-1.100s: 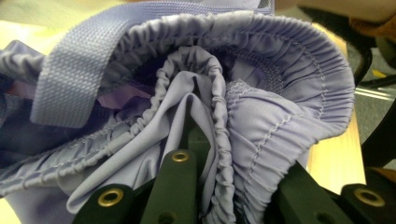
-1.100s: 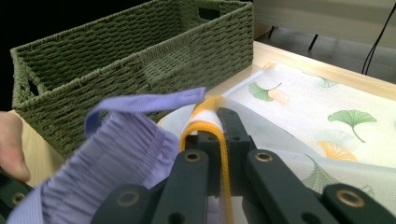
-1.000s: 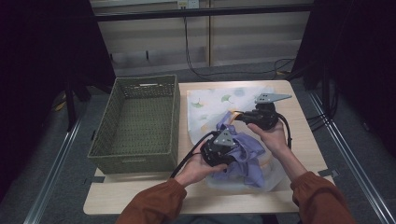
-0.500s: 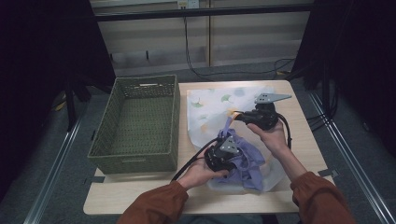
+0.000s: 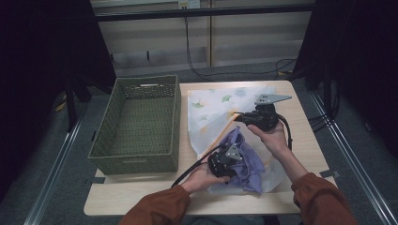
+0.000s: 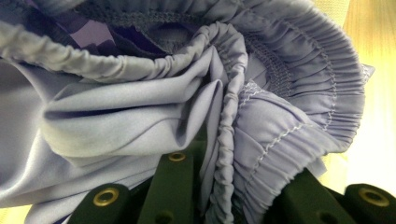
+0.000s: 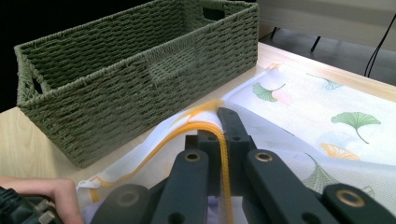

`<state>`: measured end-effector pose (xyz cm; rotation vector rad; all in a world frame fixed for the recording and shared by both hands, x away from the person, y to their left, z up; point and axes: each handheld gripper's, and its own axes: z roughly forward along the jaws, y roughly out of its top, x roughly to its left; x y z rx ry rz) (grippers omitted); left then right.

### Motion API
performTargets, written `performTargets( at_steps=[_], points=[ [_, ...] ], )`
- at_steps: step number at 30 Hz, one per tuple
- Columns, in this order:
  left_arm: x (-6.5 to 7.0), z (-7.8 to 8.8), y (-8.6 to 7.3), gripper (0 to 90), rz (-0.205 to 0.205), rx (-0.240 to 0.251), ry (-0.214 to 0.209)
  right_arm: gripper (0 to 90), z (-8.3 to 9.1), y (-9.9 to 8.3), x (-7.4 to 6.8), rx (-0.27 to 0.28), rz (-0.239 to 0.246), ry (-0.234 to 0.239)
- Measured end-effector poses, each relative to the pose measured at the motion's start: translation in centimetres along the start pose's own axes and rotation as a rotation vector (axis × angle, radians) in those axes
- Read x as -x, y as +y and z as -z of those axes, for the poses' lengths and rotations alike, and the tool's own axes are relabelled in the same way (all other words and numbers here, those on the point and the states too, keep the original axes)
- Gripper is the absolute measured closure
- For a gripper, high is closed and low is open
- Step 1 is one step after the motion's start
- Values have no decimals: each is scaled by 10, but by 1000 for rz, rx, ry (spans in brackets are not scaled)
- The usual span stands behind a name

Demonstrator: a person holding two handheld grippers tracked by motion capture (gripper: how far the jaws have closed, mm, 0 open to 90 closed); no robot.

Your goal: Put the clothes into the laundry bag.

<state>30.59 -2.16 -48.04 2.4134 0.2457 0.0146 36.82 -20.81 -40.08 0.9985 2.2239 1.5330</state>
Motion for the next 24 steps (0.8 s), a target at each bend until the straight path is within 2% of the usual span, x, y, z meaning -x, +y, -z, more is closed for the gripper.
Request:
performTargets(
  at_steps=[1, 5, 7, 8, 9, 11, 15, 19, 20, 21, 24],
  points=[
    [-1, 1, 1, 790, -9, 7, -2, 893, 0, 0, 0, -1, 0, 0],
    [-4, 12, 4, 797, 10, 46, 21, 893, 1, 0, 0, 0, 0, 0],
    [-9, 19, 6, 805, 35, 46, 36, 893, 1, 0, 0, 0, 0, -2],
    [-9, 20, 7, 810, 64, 74, 76, 893, 1, 0, 0, -1, 0, -3],
    [-14, 25, 8, 813, 56, 59, 79, 893, 1, 0, 0, 0, -1, -2],
    [-19, 28, 9, 814, 95, 99, 75, 893, 1, 1, -1, 1, 3, 1],
    [-27, 34, 11, 815, 124, 131, 99, 893, 1, 1, -2, 1, 5, 6],
    [-33, 36, 12, 815, 150, 161, 133, 893, 1, 1, -1, -4, 2, 6],
    [-35, 36, 12, 815, 166, 168, 163, 893, 1, 0, -2, -7, 1, 8],
    [-38, 34, 11, 815, 195, 183, 174, 893, 0, 0, -2, -7, 1, 11],
    [-45, 24, 4, 812, 236, 170, 202, 893, 0, -2, -3, -15, -1, 12]
  ],
)
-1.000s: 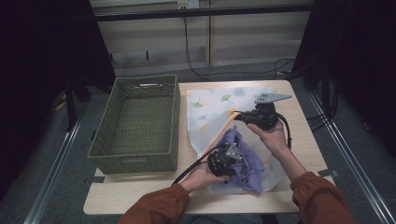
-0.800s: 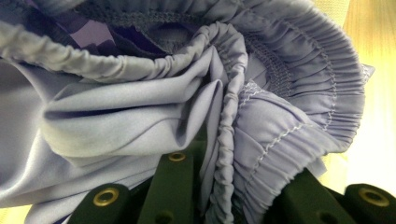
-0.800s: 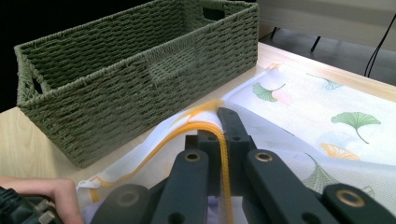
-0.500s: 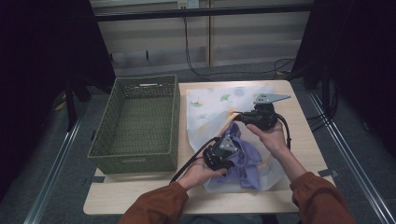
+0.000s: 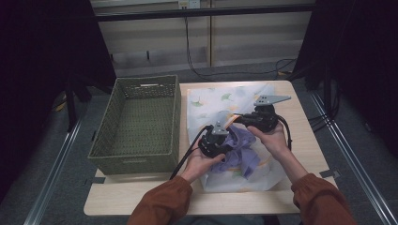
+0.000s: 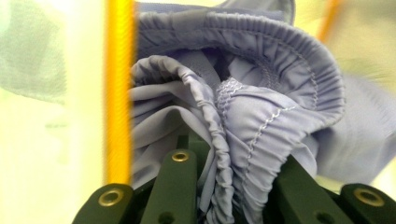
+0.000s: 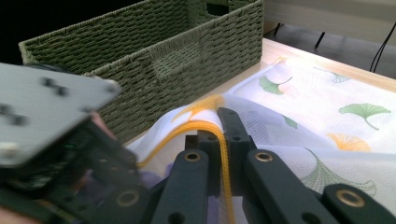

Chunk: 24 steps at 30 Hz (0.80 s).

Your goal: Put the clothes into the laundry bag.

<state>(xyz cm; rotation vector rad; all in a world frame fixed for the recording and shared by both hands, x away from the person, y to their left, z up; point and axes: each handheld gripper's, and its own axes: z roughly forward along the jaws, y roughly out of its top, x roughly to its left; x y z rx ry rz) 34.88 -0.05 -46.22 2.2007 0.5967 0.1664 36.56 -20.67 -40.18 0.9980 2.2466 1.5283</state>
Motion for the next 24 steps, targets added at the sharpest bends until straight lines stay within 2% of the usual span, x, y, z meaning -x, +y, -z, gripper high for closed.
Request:
performTargets(
  at_steps=[1, 3, 5, 6, 7, 11, 16, 17, 18, 19, 20, 22, 24],
  points=[
    [-2, -2, -3, 811, 20, -2, -6, 893, 0, 0, 0, -3, 2, 1],
    [-4, -6, -9, 808, 26, -3, -7, 893, 0, -1, -1, -12, 4, 0],
    [-3, -7, -12, 794, 16, -26, -2, 893, -1, -3, -1, -22, 6, -1],
    [-2, -8, -13, 792, -4, -42, 3, 893, -2, -4, 0, -26, 10, -1],
    [-1, -10, -14, 788, -6, -41, 3, 893, -3, -4, -1, -30, 8, 1],
    [0, -14, -16, 738, -27, -87, -19, 892, -5, -5, -2, -40, 10, 2],
    [-1, -7, -15, 619, -12, -67, -39, 893, -6, -6, -1, -44, 10, 4],
    [-2, -3, -14, 577, -15, -76, -30, 893, -6, -7, -1, -45, 8, 5],
    [0, -1, -14, 500, 0, -56, -13, 893, -6, -7, -1, -45, 4, 7],
    [1, 2, -13, 444, 3, -49, -24, 893, -6, -8, 0, -43, -2, 6],
    [2, 6, -12, 438, -9, -44, -36, 893, -6, -8, -1, -44, -6, 9],
    [4, 16, -10, 403, -32, -35, -23, 893, -6, -9, -1, -46, -2, 10],
    [4, 25, -9, 364, -36, -14, -45, 893, -7, -9, -2, -48, -3, 11]
  ],
)
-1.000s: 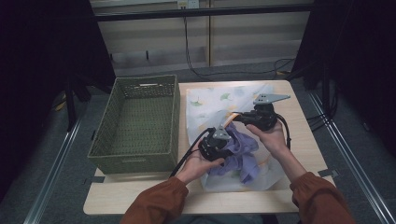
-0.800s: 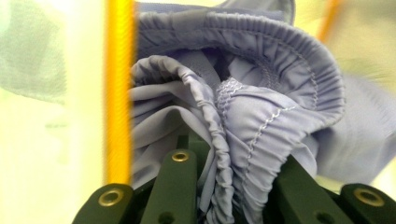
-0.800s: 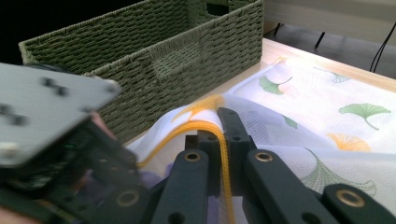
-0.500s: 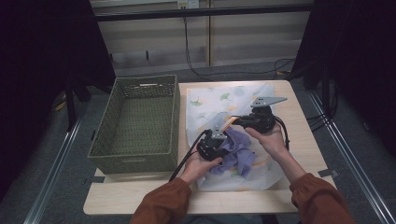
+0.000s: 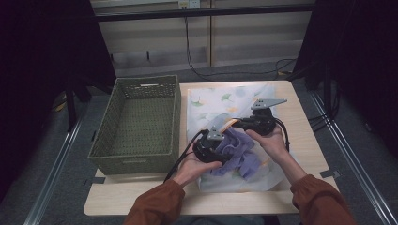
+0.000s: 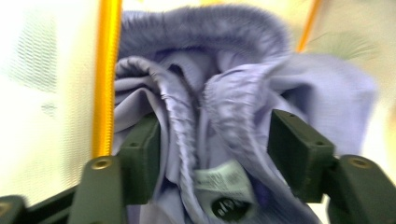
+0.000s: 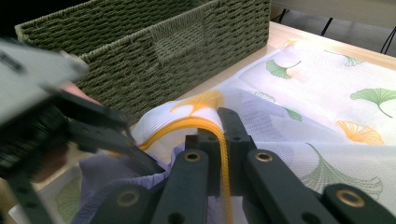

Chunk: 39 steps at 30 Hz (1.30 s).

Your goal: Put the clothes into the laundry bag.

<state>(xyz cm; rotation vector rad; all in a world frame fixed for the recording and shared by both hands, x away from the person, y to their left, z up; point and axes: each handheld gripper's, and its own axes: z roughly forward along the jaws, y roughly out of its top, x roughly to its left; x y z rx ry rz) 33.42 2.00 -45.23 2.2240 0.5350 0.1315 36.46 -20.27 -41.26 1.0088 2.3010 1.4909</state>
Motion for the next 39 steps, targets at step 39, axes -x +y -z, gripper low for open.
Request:
performTargets(
  at_steps=[39],
  points=[
    [15, -1, -52, 235, -150, -129, -12, 891, -4, -3, -1, -23, 20, 8]
  ],
)
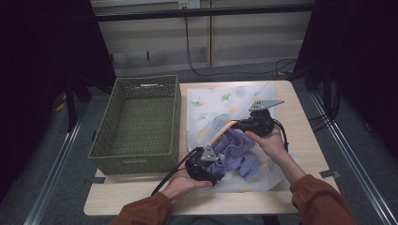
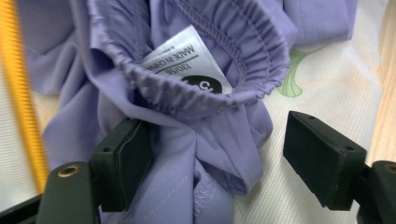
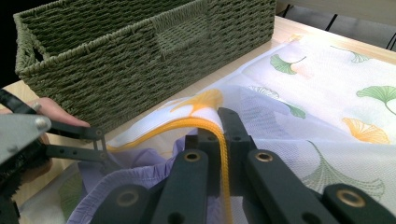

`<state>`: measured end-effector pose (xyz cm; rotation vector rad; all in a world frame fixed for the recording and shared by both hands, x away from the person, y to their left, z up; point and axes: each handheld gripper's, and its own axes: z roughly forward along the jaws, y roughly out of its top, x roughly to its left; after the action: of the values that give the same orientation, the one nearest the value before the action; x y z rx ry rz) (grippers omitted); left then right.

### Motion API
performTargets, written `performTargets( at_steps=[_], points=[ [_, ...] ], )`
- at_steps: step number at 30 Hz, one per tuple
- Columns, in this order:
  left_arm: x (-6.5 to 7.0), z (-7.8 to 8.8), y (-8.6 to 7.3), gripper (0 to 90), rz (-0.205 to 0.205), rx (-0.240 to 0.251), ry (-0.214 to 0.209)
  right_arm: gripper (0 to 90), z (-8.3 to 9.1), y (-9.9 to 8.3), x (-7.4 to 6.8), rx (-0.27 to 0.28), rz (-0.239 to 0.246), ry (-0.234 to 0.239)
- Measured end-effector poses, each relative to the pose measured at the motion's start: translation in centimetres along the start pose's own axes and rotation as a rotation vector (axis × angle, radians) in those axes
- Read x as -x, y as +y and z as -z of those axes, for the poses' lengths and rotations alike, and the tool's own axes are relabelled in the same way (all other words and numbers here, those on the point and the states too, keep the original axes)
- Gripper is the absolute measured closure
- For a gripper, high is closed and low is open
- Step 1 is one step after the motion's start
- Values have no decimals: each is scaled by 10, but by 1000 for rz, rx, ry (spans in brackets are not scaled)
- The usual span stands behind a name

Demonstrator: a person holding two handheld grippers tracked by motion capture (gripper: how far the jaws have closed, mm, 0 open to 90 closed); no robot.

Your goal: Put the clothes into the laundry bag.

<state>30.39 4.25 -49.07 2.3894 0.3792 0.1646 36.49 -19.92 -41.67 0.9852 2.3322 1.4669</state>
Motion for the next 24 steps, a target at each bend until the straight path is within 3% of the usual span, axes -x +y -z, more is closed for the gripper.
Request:
performTargets(
  at_steps=[1, 2, 3, 5, 7, 8, 11, 12, 14, 15, 16, 20, 22, 24],
  points=[
    [0, -2, 0, 230, -23, -15, 3, 891, 0, 0, 0, 1, -1, 0],
    [1, -3, -1, 222, -12, -22, -5, 891, 0, 0, 0, 1, -1, 0],
    [4, -7, -2, 215, 25, 2, 3, 891, 0, 0, 0, 1, 0, 0],
    [1, -7, -1, 196, -16, -34, 1, 891, 0, 0, -1, 1, 1, 0],
    [-1, -8, -2, 191, -15, -36, -17, 892, -1, 0, 0, 0, 0, -1],
    [0, -10, -3, 182, 21, -3, -30, 892, -1, 0, 0, 0, -2, -2],
    [-1, -10, -4, 136, -25, -19, -45, 892, -1, 0, 0, -4, 0, -1],
    [1, -11, -5, 124, 6, 3, -43, 893, -1, 0, -1, -5, -1, -1],
    [2, -12, -5, 106, 8, 6, -38, 892, -2, 0, -1, -5, 0, -1],
    [0, -10, -4, 105, -29, -31, -37, 892, -2, 0, -1, -5, 0, -1],
    [0, -10, -4, 105, -28, -29, -38, 893, -2, 0, -1, -4, 0, -3],
    [3, -12, -4, 102, 33, -5, -37, 892, -2, 1, -1, -6, -1, -3],
    [0, -9, -1, 117, 25, -50, -18, 892, -2, 0, -1, -7, 0, -2],
    [-2, -7, 1, 202, 62, -54, -16, 892, -3, 0, -2, -8, 0, 5]
  ],
)
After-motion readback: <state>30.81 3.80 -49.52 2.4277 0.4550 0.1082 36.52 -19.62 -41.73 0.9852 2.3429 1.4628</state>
